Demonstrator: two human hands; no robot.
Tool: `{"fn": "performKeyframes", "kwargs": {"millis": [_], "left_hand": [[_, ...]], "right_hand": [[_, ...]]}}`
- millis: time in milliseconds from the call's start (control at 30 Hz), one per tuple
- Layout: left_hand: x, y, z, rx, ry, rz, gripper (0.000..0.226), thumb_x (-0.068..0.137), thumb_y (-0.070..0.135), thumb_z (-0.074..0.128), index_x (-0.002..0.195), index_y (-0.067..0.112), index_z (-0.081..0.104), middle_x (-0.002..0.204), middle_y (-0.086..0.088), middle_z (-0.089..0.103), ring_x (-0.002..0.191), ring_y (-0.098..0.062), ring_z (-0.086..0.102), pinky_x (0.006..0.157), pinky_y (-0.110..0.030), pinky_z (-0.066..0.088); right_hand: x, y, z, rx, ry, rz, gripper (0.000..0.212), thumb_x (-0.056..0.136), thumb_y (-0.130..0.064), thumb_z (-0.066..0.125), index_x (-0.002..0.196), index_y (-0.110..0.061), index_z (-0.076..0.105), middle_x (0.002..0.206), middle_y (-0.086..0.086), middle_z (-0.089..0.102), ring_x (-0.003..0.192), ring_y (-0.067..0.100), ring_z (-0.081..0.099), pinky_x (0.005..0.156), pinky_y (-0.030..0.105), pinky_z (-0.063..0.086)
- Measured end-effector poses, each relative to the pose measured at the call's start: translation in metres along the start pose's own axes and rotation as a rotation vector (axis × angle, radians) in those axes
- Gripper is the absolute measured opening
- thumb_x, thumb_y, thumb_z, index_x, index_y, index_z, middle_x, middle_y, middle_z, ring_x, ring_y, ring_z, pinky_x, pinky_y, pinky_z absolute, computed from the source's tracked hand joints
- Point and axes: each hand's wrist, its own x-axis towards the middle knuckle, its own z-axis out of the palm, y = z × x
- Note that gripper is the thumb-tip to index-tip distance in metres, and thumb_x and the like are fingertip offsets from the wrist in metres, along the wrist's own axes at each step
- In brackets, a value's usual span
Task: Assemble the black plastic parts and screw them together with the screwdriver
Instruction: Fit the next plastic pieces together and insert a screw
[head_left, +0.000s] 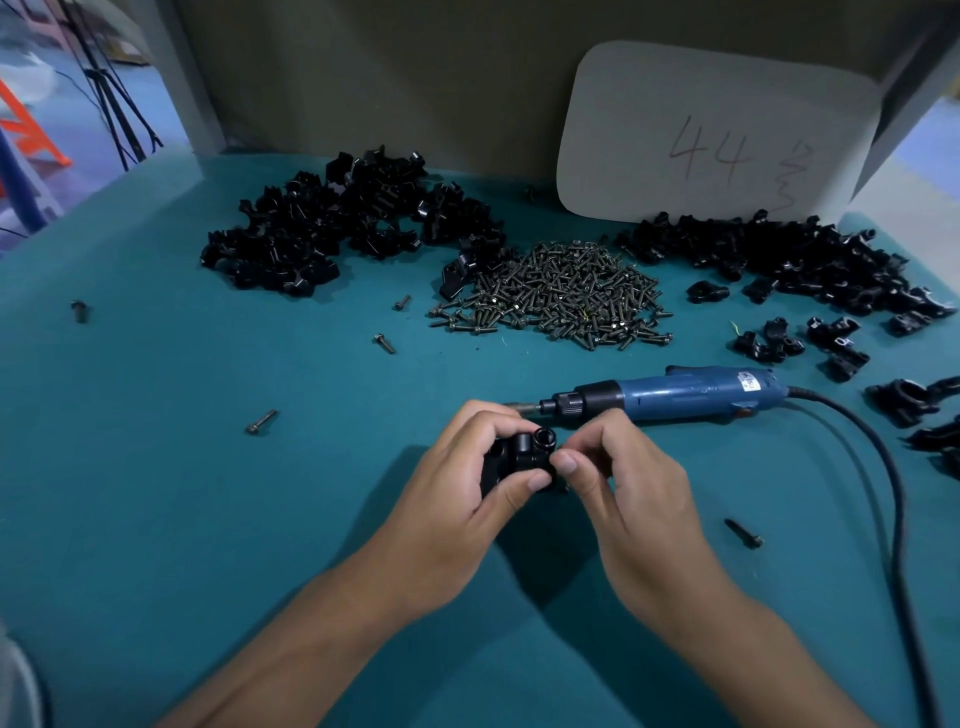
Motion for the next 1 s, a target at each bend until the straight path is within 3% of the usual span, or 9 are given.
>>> {"fn": "performKeyframes", "kwargs": {"millis": [133,267,400,533,733,900,1000], "left_hand": [[0.0,0.0,0.0,-0.007,-0.02,-0.016,0.02,0.098,0.044,0.058,0.113,0.032,0.056,0.112,0.016,0.054,0.11,-0.004,0.055,0.09,-0.01,0.039],[0.001,-0.002,0.0,-0.075,-0.07,-0.081,0.034,0.096,0.053,0.051,0.115,0.027,0.061,0.11,0.014,0.058,0.11,-0.015,0.06,0.094,-0.03,0.048],[0.0,-0.007,0.0,-0.106,-0.108,-0.151,0.035,0.091,0.059,0.056,0.118,0.037,0.057,0.108,0.015,0.064,0.105,-0.013,0.063,0.093,-0.043,0.05],[-0.001,-0.008,0.001,-0.067,-0.126,-0.148,0.044,0.079,0.052,0.075,0.116,0.045,0.054,0.112,0.018,0.064,0.106,-0.006,0.062,0.089,-0.036,0.051],[0.002,-0.009,-0.001,-0.047,-0.018,-0.109,0.034,0.08,0.03,0.077,0.109,0.041,0.062,0.107,0.011,0.067,0.106,-0.015,0.065,0.091,-0.039,0.052],[0.002,-0.012,0.0,-0.064,-0.03,-0.135,0.05,0.077,0.033,0.077,0.118,0.05,0.054,0.12,0.02,0.066,0.113,-0.005,0.064,0.095,-0.022,0.049],[0.002,-0.013,0.0,-0.055,-0.033,-0.141,0.045,0.076,0.038,0.074,0.114,0.051,0.053,0.112,0.021,0.067,0.104,-0.003,0.065,0.087,-0.016,0.047]], "right_hand": [[0.0,0.002,0.0,-0.053,-0.008,-0.047,0.024,0.102,-0.053,0.042,0.086,-0.035,0.045,0.085,-0.012,0.051,0.082,0.006,0.052,0.069,0.009,0.036],[0.005,0.004,-0.004,0.008,-0.039,-0.105,0.014,0.1,-0.045,0.052,0.092,-0.034,0.051,0.093,-0.013,0.051,0.089,0.009,0.055,0.076,0.013,0.04],[0.007,0.005,-0.007,0.048,-0.018,-0.113,0.009,0.095,-0.039,0.061,0.091,-0.034,0.055,0.094,-0.014,0.058,0.089,0.007,0.059,0.076,0.01,0.041],[0.005,0.008,-0.003,0.06,0.021,-0.151,0.007,0.095,-0.038,0.063,0.094,-0.031,0.059,0.098,-0.018,0.059,0.09,0.006,0.061,0.077,0.01,0.042],[0.005,0.01,-0.001,0.034,0.054,-0.221,0.01,0.093,-0.035,0.066,0.096,-0.026,0.062,0.101,-0.018,0.059,0.094,0.005,0.062,0.079,0.01,0.042],[0.008,0.01,0.001,0.081,0.103,-0.226,0.01,0.091,-0.035,0.067,0.094,-0.026,0.065,0.1,-0.017,0.061,0.091,0.005,0.064,0.077,0.011,0.044],[0.008,0.011,0.001,0.079,0.105,-0.216,0.012,0.09,-0.035,0.067,0.092,-0.024,0.066,0.098,-0.016,0.062,0.088,0.005,0.064,0.076,0.011,0.045]]}}
